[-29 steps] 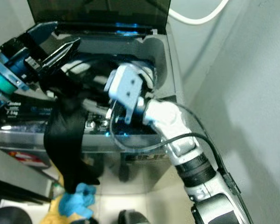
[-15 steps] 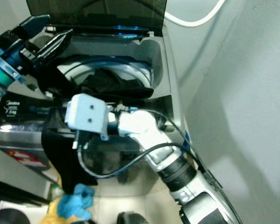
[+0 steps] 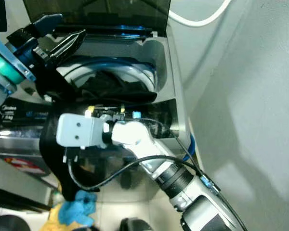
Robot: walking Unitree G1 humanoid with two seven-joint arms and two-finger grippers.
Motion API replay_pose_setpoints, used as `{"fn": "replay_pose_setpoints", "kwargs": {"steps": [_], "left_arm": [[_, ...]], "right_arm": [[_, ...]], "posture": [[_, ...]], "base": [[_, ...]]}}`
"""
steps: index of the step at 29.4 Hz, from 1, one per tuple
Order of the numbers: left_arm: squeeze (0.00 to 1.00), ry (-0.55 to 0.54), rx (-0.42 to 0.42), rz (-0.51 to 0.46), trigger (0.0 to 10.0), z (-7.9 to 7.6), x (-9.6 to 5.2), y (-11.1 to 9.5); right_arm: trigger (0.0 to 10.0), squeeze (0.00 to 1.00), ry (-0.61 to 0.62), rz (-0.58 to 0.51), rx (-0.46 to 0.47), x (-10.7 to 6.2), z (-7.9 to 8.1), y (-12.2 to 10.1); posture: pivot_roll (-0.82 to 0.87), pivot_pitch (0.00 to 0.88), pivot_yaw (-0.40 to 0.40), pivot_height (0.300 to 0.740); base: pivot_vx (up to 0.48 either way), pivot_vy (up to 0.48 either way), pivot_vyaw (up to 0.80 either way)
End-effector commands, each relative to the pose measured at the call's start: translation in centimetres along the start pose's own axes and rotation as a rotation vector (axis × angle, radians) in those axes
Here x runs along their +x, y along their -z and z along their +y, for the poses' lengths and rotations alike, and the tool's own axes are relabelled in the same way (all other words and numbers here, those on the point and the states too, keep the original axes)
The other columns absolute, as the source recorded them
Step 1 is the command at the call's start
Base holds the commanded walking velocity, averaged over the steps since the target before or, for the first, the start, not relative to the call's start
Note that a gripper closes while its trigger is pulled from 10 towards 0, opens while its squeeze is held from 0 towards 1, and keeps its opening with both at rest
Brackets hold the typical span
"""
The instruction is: Clothes washing
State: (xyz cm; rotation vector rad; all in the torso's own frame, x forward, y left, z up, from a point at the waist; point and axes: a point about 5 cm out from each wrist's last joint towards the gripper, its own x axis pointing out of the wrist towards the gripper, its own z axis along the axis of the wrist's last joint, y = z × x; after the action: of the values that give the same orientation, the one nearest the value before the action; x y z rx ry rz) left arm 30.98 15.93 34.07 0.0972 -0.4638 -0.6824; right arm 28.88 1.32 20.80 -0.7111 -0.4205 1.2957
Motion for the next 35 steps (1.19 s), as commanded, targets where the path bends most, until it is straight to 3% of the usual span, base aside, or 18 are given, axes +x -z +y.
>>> {"fn": "replay_pose_setpoints", "kwargs": {"steps": [1,13,14,25,26,27,28,29,30,35], "left_arm": [[0.0,0.01,0.012,0.001,10.0,-0.1,0.1,0.1],[0.0,0.014,0.018,0.0,10.0,-0.1,0.2,0.2],[0.0,0.014,0.018,-0.001,10.0,-0.1,0.2,0.2],[0.0,0.012,0.019,0.001,10.0,-0.1,0.2,0.3],[0.0,0.012,0.02,0.001,10.0,-0.1,0.2,0.3],[0.0,0.012,0.02,0.001,10.0,-0.1,0.2,0.3],[0.0,0.011,0.02,0.001,10.0,-0.1,0.2,0.3],[0.0,0.011,0.02,0.001,10.0,-0.1,0.2,0.3],[0.0,0.009,0.02,0.002,10.0,-0.1,0.1,0.3],[0.0,0.008,0.019,0.002,10.0,0.0,0.1,0.4]], "right_arm": [[10.0,1.0,-0.022,-0.021,0.015,0.2,0.4,-0.4],[10.0,1.0,-0.084,-0.024,0.031,-0.3,0.6,-0.4],[10.0,0.0,-0.086,-0.007,0.008,-0.2,0.7,-0.2],[9.9,0.0,-0.079,0.058,-0.035,0.2,1.4,0.9],[8.4,0.0,-0.079,0.064,-0.039,0.2,1.4,1.0],[8.4,0.0,-0.079,0.064,-0.039,0.2,1.4,1.0],[3.7,0.0,-0.078,0.069,-0.042,0.2,1.4,1.1],[3.7,0.0,-0.078,0.069,-0.042,0.2,1.4,1.1],[0.2,0.0,-0.076,0.07,-0.041,0.2,1.3,1.1],[0.0,0.0,-0.073,0.071,-0.038,0.2,1.3,1.1]], "posture": [[0.08,0.083,0.04,0.74],[0.07,0.075,0.04,0.74],[0.07,0.075,0.04,0.74],[0.07,0.075,0.041,0.74],[0.07,0.078,0.04,0.74],[0.07,0.078,0.04,0.74],[0.08,0.08,0.039,0.74],[0.08,0.08,0.039,0.74],[0.08,0.08,0.039,0.74],[0.08,0.082,0.037,0.74]], "base": [[0.0,0.0,0.0],[0.0,0.0,0.0],[0.0,0.0,0.0],[0.0,0.0,0.0],[0.0,0.0,0.0],[0.0,0.0,0.0],[0.0,0.0,0.0],[0.0,0.0,0.0],[0.0,0.0,0.0],[0.0,0.0,0.0]]}}
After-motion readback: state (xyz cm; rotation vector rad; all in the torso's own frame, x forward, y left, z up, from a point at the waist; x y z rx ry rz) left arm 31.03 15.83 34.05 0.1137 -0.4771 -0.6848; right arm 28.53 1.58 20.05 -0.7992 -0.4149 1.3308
